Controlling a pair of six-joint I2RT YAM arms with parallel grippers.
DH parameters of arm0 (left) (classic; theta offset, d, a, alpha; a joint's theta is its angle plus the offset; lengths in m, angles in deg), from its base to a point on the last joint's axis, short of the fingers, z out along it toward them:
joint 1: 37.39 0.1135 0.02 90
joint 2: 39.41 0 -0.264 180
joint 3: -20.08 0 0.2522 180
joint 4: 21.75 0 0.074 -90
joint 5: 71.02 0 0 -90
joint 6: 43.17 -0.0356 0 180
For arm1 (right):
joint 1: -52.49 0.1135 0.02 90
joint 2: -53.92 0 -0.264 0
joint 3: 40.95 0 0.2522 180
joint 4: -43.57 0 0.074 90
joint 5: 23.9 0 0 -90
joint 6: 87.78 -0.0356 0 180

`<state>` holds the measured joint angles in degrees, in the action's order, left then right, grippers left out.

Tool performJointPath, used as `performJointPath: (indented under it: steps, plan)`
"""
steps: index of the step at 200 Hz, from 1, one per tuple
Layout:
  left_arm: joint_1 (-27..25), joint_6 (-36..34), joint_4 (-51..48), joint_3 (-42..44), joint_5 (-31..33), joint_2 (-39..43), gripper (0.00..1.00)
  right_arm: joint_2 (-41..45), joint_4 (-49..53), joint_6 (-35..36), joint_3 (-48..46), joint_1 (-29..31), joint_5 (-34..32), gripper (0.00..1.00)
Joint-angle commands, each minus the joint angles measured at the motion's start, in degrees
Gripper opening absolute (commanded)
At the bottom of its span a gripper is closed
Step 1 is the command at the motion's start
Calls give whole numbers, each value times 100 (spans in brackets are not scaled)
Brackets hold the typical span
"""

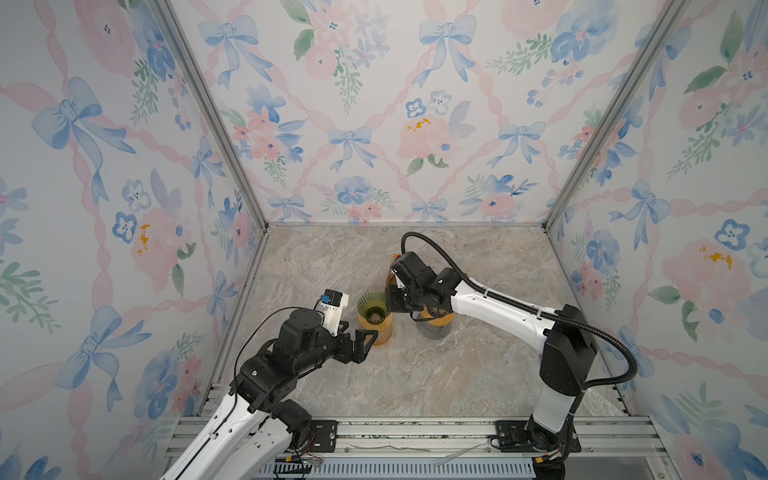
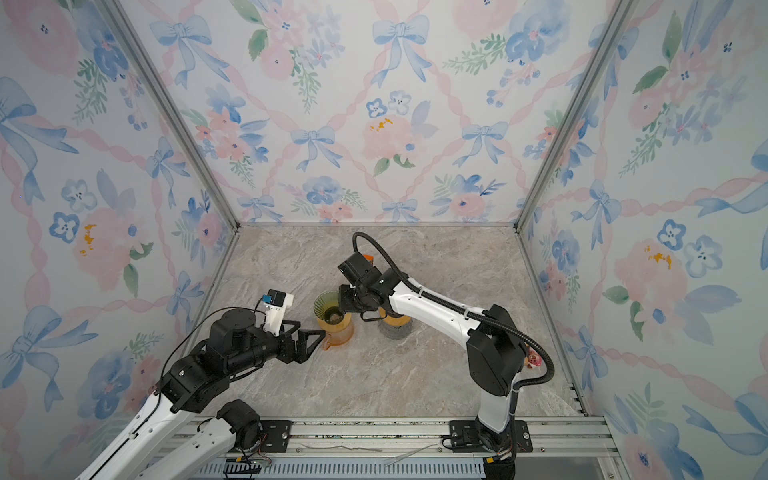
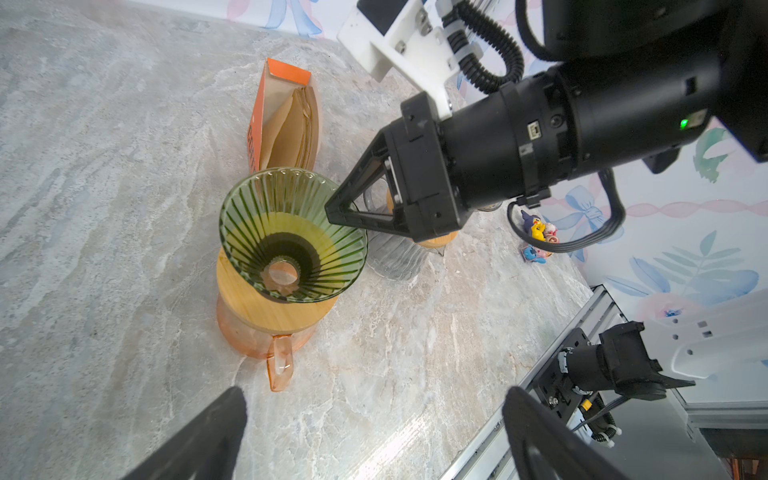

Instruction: Place the coffee filter in the dripper

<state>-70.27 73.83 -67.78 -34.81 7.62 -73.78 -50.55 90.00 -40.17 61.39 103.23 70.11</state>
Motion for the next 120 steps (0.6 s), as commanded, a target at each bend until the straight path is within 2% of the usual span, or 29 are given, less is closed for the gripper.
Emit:
performJointPath:
  steps: [1,120]
  plan:
    - [42,-17,52,34,-24,-35,98,185,11,-2,-20,59,-83,12]
    - [45,-17,47,34,-20,-34,98,207,102,39,120,57,-133,18]
